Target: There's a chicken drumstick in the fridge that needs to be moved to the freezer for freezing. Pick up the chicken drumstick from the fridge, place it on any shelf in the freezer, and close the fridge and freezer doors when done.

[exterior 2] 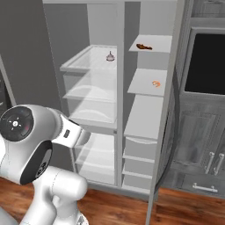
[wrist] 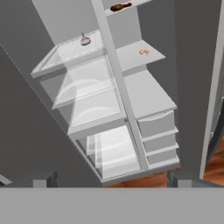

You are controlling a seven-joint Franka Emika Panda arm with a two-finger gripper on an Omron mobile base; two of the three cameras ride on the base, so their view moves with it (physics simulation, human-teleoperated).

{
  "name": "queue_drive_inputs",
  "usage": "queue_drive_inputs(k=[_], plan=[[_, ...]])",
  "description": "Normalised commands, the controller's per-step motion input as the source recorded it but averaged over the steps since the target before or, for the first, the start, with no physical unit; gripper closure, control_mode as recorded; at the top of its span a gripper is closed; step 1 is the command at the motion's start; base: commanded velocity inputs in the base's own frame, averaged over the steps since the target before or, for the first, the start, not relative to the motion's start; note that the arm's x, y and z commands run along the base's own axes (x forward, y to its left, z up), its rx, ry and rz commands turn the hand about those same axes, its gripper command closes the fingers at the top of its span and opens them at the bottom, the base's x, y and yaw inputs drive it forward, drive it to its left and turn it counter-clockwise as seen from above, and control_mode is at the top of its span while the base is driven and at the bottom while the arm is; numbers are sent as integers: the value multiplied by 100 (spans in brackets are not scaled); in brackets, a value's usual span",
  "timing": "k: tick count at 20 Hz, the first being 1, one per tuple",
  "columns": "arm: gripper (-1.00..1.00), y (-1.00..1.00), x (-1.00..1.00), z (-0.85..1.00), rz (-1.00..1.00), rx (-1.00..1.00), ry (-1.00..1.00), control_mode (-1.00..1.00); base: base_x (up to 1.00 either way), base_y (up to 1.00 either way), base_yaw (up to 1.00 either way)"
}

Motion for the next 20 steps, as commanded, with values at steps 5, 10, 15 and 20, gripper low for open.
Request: queue_drive_inputs(k=[5,10,15,20], plan=[[-100,0,0,0,0,0,0,100,-3,0,0],[-100,0,0,-1,0,0,0,-100,0,0,0],[-100,-11,1,-1,0,0,0,-100,0,0,0],[-100,-52,-4,0,0,0,-11,-100,0,0,0]])
